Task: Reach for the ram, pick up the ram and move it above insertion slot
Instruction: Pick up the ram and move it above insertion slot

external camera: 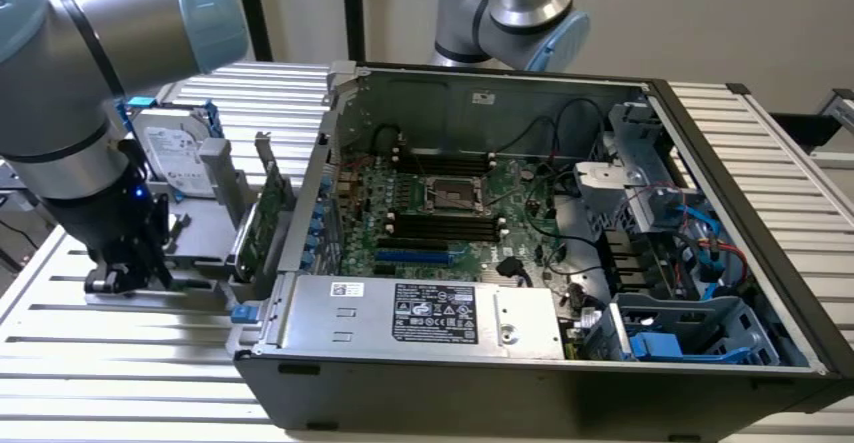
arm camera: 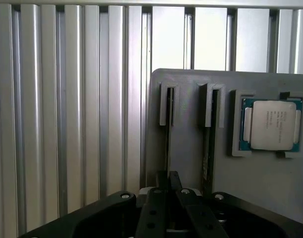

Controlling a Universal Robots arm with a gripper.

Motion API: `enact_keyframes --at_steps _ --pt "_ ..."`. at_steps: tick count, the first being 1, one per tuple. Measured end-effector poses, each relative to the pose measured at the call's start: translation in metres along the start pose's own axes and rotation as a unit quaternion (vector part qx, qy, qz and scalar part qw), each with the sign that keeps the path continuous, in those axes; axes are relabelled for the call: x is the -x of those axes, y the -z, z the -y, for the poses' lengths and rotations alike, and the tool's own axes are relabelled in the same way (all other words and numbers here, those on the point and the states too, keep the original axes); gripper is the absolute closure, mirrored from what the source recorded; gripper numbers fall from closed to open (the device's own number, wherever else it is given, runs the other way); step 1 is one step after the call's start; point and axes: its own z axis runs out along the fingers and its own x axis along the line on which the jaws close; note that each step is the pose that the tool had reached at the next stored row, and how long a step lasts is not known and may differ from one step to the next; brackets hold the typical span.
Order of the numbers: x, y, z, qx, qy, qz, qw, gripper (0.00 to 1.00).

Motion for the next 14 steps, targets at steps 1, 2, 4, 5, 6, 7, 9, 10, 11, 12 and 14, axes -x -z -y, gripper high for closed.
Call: enact_keyframes --at_steps 1,2,4,5,6,7,9,10,11,12,14 --pt "0.0 0.0008 0.0 0.0 0.0 -0.0002 1.0 0.87" --pt "0.0 0.0015 0.0 0.0 0.001 -0.0003 1.0 0.87" --pt "0.0 0.0031 -0.0001 0.0 0.001 -0.0004 1.0 0.87" --pt "0.0 0.004 -0.0001 0.0 0.001 -0.0005 1.0 0.87" --pt "0.0 0.0049 -0.0001 0.0 0.001 -0.0007 1.0 0.87" --pt "0.0 0.0057 -0.0001 0.0 0.001 -0.0008 1.0 0.87" --pt "0.0 0.0073 -0.0002 0.0 0.002 -0.0012 1.0 0.87" --pt "0.0 0.0082 -0.0002 0.0 0.002 -0.0016 1.0 0.87" --pt "0.0 0.0092 -0.0002 0.0 0.002 -0.0018 1.0 0.87" --pt "0.0 0.0101 -0.0002 0.0 0.002 -0.0021 1.0 0.87" --pt "0.0 0.0121 -0.0003 0.0 0.002 -0.0026 1.0 0.87"
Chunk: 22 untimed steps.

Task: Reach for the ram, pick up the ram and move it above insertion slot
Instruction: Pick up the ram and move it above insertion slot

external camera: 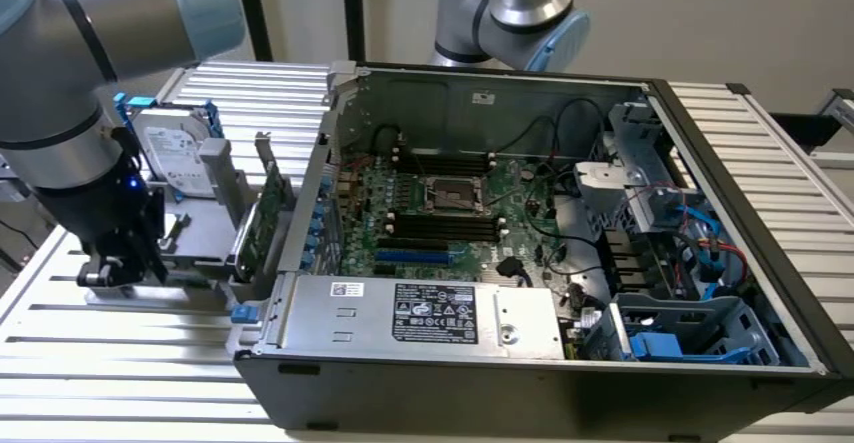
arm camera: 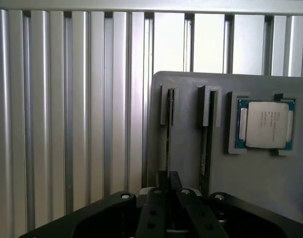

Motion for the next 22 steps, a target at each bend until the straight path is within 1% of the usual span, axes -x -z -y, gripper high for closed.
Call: enact_keyframes --at_steps 2,4,7,10,15,22 --pt "0.0 0.0033 0.0 0.0 0.0 -0.0008 1.0 0.87" --pt "0.0 0.0089 0.0 0.0001 0.0 -0.0017 1.0 0.87" --pt "0.0 0.0222 0.0014 0.0008 0.0 -0.0025 1.0 0.87" --pt "0.0 0.0358 0.0052 0.0016 0.0 -0.0027 1.0 0.87" --pt "0.0 0.059 0.0162 0.0019 0.0 -0.0026 1.0 0.87" --pt "0.0 0.0911 0.0357 0.0019 0.0 -0.0026 1.0 0.87"
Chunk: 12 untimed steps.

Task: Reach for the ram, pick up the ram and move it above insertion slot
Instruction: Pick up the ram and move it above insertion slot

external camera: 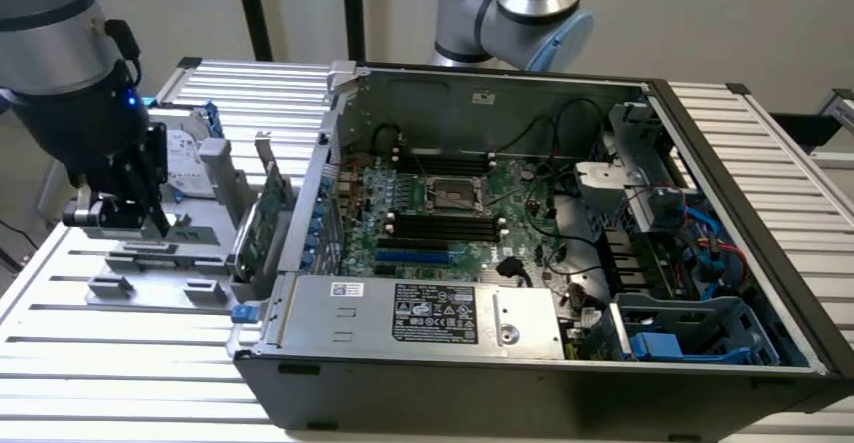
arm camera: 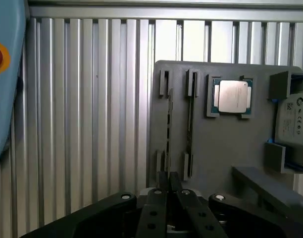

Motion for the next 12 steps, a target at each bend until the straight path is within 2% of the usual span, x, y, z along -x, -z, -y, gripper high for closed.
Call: enact_keyframes --at_steps 12 --pt "0.0 0.0557 0.0337 0.0 0.0 0.0 1.0 0.87"
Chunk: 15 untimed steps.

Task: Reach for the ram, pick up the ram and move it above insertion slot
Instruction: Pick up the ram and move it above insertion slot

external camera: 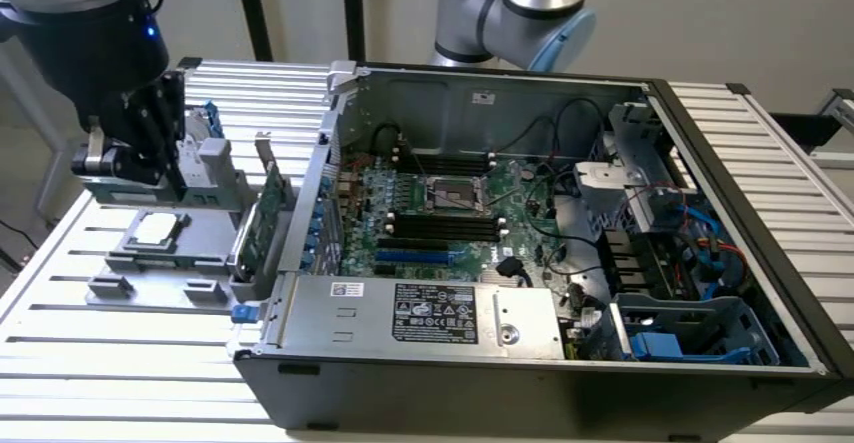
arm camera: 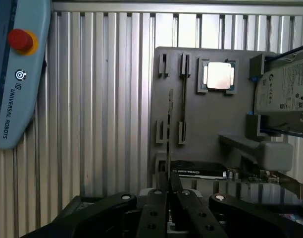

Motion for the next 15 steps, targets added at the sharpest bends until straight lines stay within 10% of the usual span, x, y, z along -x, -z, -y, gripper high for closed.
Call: enact_keyframes --at_steps 5,15 --pt "0.0 0.0199 0.017 0.0 0.0 0.0 1.0 0.87" --pt "0.0 0.0254 0.0623 0.0 0.0 0.0001 1.0 0.87"
